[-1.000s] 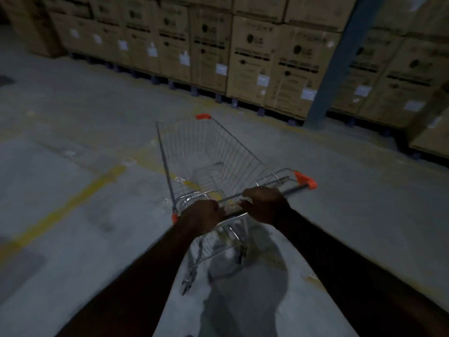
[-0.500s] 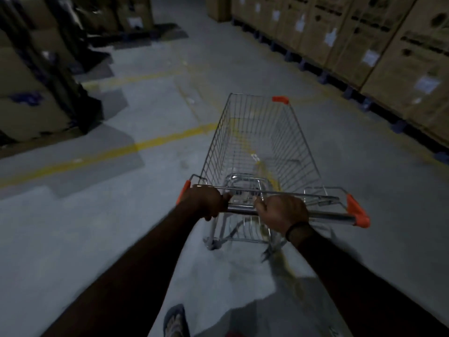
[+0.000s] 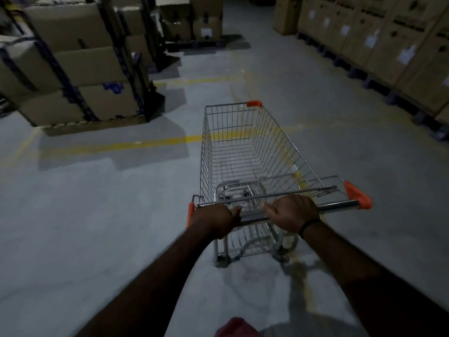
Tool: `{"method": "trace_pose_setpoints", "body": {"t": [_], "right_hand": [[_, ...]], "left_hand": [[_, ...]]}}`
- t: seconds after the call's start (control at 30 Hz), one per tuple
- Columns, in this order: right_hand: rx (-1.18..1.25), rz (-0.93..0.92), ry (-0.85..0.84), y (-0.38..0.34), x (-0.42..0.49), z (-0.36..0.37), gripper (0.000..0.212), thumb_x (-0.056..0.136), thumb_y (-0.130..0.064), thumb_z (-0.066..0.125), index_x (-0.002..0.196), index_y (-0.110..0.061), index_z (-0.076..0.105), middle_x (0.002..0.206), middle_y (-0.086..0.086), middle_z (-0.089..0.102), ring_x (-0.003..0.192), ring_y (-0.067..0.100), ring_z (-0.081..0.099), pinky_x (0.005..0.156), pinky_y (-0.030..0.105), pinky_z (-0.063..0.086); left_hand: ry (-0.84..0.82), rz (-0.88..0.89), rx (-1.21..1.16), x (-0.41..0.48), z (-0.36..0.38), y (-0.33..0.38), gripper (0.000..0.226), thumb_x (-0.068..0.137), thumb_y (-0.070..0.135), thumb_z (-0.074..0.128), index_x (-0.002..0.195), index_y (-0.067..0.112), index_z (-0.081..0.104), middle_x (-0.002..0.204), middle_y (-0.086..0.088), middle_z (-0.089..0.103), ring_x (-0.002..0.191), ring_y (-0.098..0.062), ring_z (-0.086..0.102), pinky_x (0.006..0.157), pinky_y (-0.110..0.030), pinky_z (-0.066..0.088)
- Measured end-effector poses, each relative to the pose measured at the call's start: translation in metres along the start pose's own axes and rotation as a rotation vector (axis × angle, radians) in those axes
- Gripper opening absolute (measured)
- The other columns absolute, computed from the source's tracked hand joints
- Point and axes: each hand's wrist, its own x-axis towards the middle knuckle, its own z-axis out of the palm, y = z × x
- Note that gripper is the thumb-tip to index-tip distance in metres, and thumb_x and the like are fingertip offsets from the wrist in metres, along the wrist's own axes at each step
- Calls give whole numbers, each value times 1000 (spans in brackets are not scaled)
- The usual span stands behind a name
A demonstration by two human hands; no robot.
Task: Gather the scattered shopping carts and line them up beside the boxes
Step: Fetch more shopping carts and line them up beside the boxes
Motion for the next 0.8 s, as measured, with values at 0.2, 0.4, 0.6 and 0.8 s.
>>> {"method": "trace_pose_setpoints", "body": {"t": [0.2, 0.4, 0.6, 0.8], "right_hand": [[22, -174, 11, -70, 2, -10, 69, 99, -64, 31, 73, -10, 66, 79, 6, 70, 83, 29, 67, 64, 30, 38], [116, -391, -40, -134, 10, -15, 62, 97, -70, 28, 66, -26, 60, 60, 0, 51, 68, 25, 56, 56, 29, 29], [71, -370, 11, -160, 27, -9, 96, 70, -83, -4, 73, -20, 68, 76, 2, 69, 78, 22, 67, 68, 31, 46], [-87, -398, 39, -246, 17, -12, 78, 92, -72, 15, 93, -23, 76, 98, 4, 75, 96, 25, 70, 88, 35, 49]], "left_hand": [[64, -188, -125, -48, 15, -58, 74, 95, 71, 16, 77, 22, 69, 76, 7, 74, 106, -17, 65, 114, -64, 7], [109, -315, -184, -96, 31, -124, 76, 93, 75, 12, 77, 25, 67, 77, 5, 74, 103, -17, 66, 114, -62, 10], [177, -453, -201, -158, 43, -184, 78, 95, 73, 10, 94, 28, 74, 94, 0, 72, 110, -23, 63, 116, -58, 15], [208, -583, -250, -220, 60, -249, 73, 94, 71, 15, 98, 28, 74, 105, -4, 72, 111, -25, 62, 115, -55, 17]]}}
